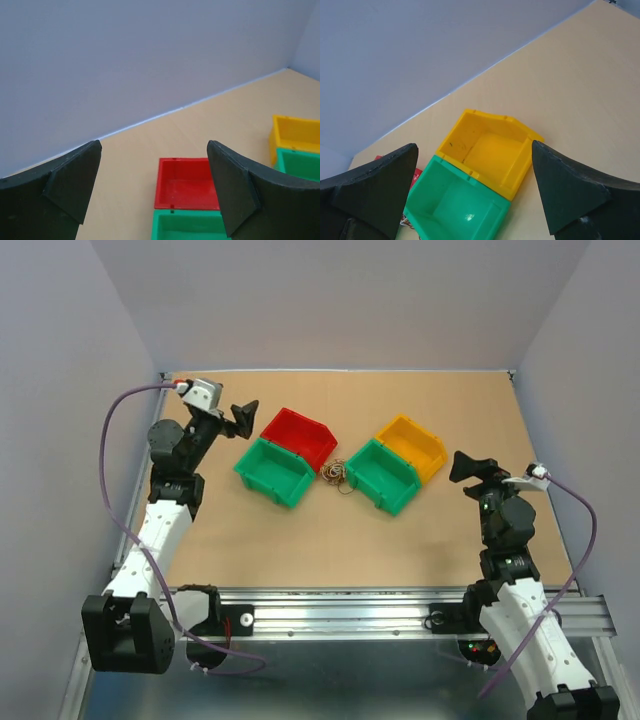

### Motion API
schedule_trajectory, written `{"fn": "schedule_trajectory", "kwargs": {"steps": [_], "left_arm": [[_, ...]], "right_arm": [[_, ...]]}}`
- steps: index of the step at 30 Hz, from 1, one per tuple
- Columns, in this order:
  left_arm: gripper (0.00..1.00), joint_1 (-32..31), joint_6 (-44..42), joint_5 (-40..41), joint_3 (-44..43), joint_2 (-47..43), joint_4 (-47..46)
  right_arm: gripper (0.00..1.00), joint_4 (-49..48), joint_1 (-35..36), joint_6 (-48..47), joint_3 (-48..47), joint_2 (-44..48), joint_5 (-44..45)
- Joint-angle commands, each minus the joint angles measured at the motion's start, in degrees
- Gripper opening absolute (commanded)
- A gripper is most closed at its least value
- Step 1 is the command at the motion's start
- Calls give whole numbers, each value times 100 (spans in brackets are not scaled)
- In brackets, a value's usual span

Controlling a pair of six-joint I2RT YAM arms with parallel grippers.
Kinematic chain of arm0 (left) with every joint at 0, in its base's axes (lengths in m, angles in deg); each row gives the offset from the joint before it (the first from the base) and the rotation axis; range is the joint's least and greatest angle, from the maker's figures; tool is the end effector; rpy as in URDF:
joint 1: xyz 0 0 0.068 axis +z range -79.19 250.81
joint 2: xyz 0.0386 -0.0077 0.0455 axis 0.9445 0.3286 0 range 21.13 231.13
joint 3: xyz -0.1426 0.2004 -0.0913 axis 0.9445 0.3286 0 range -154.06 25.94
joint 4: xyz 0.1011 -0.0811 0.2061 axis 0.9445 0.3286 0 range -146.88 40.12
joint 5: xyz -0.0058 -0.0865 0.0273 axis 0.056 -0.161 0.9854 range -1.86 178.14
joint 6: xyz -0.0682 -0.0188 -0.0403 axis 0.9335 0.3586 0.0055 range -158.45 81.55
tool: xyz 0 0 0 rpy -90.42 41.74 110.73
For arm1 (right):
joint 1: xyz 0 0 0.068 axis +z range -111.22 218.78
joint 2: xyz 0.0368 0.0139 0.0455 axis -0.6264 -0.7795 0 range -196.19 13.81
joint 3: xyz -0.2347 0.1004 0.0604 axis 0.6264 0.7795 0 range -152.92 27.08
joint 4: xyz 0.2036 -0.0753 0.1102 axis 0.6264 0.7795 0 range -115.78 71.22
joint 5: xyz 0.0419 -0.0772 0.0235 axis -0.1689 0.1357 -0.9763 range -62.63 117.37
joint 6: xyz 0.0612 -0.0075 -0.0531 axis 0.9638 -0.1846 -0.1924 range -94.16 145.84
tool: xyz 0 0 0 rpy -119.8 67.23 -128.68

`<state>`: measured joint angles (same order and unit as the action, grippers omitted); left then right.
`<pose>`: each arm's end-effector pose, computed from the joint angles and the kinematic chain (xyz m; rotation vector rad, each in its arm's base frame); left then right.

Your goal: Untangle the cables

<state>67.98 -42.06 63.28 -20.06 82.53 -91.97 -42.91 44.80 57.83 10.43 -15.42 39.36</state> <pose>0.2604 -0.0426 0.3801 0.4449 1.1834 -0.2544 0.1755 0.0038 0.2579 0.5016 1.4186 0.3787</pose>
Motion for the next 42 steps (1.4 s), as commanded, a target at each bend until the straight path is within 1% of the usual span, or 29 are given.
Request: {"fn": "schedule_trajectory", "kwargs": {"steps": [1, 2, 3, 4, 6, 7, 8, 9, 10, 11, 13, 16, 20, 23, 24, 26, 28, 30, 31, 33, 34, 35, 37, 38, 40, 41, 42], "left_arm": [[99, -629, -550, -732, 64, -59, 343], [99, -857, -1057, -287, 117, -85, 467], [99, -1321, -1306, -126, 283, -102, 599], [99, -1499, -1735, 32, 363, -137, 643], [99, -1834, -2106, 17, 451, -94, 967], [99, -2122, -2326, 17, 399, -42, 1160], [99, -2247, -2667, 77, 338, 150, 1589], [99, -2387, -2836, 174, 250, 283, 1802], [99, -2641, -2942, 436, 58, 441, 1978], [99, -2739, -3004, 543, -40, 608, 2102], [99, -2968, -3215, 762, -303, 1318, 2462], [98, -3135, -3513, 991, -611, 1916, 2533], [98, -3197, -3918, 1089, -1068, 2454, 2621], [96, -3250, -4225, 1246, -1551, 3234, 2841], [94, -3250, -4278, 1247, -1796, 3394, 3015], [91, -3259, -4366, 1282, -1991, 3658, 3157], [90, -3259, -4367, 1326, -2194, 4027, 3245], [89, -3276, -4384, 1343, -2273, 4124, 3263], [85, -3285, -4384, 1370, -2343, 4177, 3263], [72, -3294, -4376, 1396, -2440, 4292, 3315], [67, -3294, -4367, 1414, -2466, 4327, 3342], [57, -3294, -4367, 1423, -2484, 4344, 3368], [51, -3294, -4332, 1423, -2441, 4336, 3395], [39, -3294, -4323, 1371, -2414, 4310, 3395], [31, -3294, -4297, 1300, -2300, 4134, 3395], [20, -3294, -4209, 1239, -2256, 3951, 3386], [19, -3294, -4130, 1229, -2151, 3836, 3369]], "right_arm": [[100, 86, 4, 159, 30, -64, -266], [100, 104, 13, 98, -14, -239, -467], [100, 121, 13, -120, -101, -345, -1009], [100, 122, 13, -253, -154, -633, -1380], [100, 191, 13, -377, -251, -951, -2004], [100, 253, 4, -456, -373, -1101, -2138], [100, 297, 13, -500, -409, -1389, -2339], [100, 306, 13, -535, -436, -1505, -2437], [100, 306, 13, -570, -471, -1611, -2447], [100, 298, 13, -571, -480, -1716, -2473], [100, 280, 22, -597, -471, -1884, -2464], [100, 236, 22, -606, -384, -1806, -2447], [100, 183, 22, -597, -269, -1472, -2403], [100, 183, 22, -606, -164, -1218, -2385], [100, 183, 22, -606, -129, -1164, -2377], [100, 183, 22, -589, -94, -1059, -2359], [100, 183, 22, -580, -41, -927, -2324], [100, 183, 13, -588, -23, -865, -2306], [100, 183, 22, -588, -14, -856, -2289], [100, 183, 22, -588, -6, -847, -2271], [100, 183, 13, -580, -6, -856, -2271], [100, 183, 22, -580, -6, -856, -2254], [100, 183, 22, -580, 3, -865, -2227], [100, 183, 22, -580, 12, -865, -2218], [100, 183, 22, -571, 21, -856, -2192], [100, 183, 13, -571, 30, -865, -2192], [100, 192, 22, -571, 30, -856, -2183]]}}
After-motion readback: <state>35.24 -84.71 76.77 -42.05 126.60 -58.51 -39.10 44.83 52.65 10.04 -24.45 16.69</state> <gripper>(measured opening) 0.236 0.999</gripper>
